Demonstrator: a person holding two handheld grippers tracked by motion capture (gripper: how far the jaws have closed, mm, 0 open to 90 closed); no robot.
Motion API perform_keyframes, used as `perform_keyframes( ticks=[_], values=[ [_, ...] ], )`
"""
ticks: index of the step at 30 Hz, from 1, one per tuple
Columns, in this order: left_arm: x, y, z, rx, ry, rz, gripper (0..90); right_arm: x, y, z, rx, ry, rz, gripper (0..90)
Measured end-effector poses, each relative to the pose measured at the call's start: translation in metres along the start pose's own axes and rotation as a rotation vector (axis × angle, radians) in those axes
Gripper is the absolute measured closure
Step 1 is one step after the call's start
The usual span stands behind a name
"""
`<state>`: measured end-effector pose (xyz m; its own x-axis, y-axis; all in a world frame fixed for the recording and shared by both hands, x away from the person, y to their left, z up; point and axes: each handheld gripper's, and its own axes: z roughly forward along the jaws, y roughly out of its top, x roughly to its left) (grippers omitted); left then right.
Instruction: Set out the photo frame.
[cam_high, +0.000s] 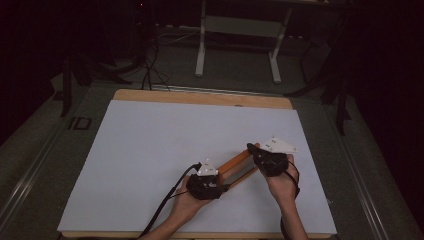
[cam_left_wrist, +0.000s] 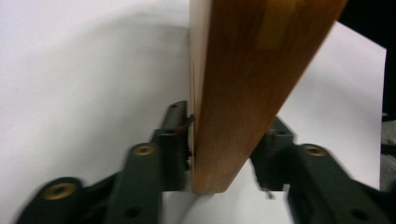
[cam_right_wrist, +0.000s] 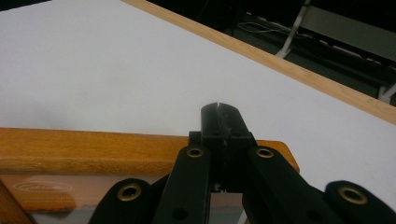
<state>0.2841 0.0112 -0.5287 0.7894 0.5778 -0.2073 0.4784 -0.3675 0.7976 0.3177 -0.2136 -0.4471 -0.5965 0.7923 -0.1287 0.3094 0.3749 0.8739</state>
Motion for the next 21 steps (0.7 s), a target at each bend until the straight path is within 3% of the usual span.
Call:
perform_keyframes(
  ticks=[3, 7, 14, 21],
  values=[
    [-0.001, 0.000, -0.001, 0.001, 0.018, 0.014, 68.6, 0.001, -0.001, 0.001, -0.009, -0.009, -0.006, 89.7],
    [0.003, 0.004, -0.004, 0.017, 0.010, 0.020, 69.0, 0.001, 0.000, 0.001, -0.007, -0.014, -0.015, 89.7],
    [0.013, 0.024, -0.031, 0.066, -0.010, 0.078, 69.2, -0.003, 0.001, -0.005, -0.022, -0.021, -0.011, 89.6],
    [0.031, 0.037, -0.062, 0.100, -0.055, 0.091, 69.3, -0.003, 0.005, -0.010, -0.028, -0.005, -0.041, 85.1]
  ],
)
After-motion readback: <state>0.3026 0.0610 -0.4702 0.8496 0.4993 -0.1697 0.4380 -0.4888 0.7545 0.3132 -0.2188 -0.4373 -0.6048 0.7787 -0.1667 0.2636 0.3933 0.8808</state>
